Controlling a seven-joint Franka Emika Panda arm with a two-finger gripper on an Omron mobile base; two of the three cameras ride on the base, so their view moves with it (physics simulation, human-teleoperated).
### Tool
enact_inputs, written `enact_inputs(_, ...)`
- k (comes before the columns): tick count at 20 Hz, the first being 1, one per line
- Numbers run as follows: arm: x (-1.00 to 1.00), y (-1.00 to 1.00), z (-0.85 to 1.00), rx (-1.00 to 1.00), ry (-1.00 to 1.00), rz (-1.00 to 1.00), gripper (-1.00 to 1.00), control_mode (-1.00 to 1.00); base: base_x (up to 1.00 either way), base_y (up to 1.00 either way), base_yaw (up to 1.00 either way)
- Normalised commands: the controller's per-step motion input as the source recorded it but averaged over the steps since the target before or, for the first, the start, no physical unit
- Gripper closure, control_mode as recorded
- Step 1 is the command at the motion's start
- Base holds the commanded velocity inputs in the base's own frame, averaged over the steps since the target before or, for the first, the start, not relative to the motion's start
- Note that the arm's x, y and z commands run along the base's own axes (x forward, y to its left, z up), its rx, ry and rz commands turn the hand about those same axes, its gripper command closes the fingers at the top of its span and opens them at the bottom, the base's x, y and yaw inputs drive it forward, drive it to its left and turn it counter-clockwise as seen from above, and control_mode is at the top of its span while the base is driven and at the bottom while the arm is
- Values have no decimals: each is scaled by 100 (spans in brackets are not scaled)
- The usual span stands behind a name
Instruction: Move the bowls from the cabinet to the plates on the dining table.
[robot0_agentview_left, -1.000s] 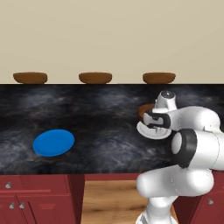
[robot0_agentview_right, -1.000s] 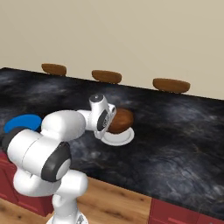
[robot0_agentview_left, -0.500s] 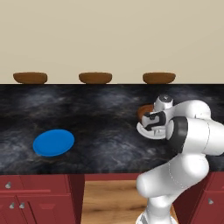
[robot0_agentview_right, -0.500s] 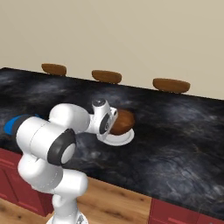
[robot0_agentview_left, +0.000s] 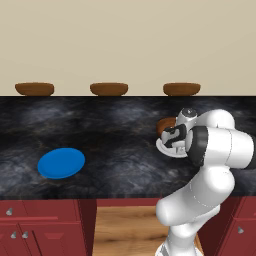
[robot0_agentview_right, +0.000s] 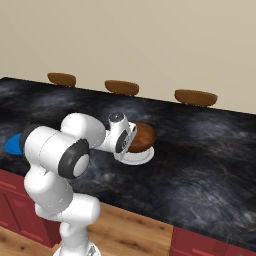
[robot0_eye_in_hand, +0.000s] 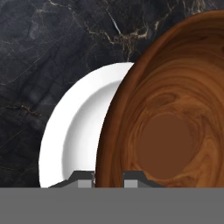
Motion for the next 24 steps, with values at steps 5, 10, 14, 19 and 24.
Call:
enact_inputs(5, 0, -3, -16, -1, 0, 0, 100, -100, 0, 0, 0)
enact_inputs(10, 0, 0, -16, -2, 0, 0, 100, -100, 0, 0, 0)
enact_inputs(14, 0, 0, -14, 0, 0, 0, 100, -100, 0, 0, 0)
enact_inputs(19, -7, -1, -10, 0, 0, 0, 100, -100, 0, 0, 0)
enact_inputs(24, -20, 0, -7, 0, 0, 0, 100, -100, 0, 0, 0)
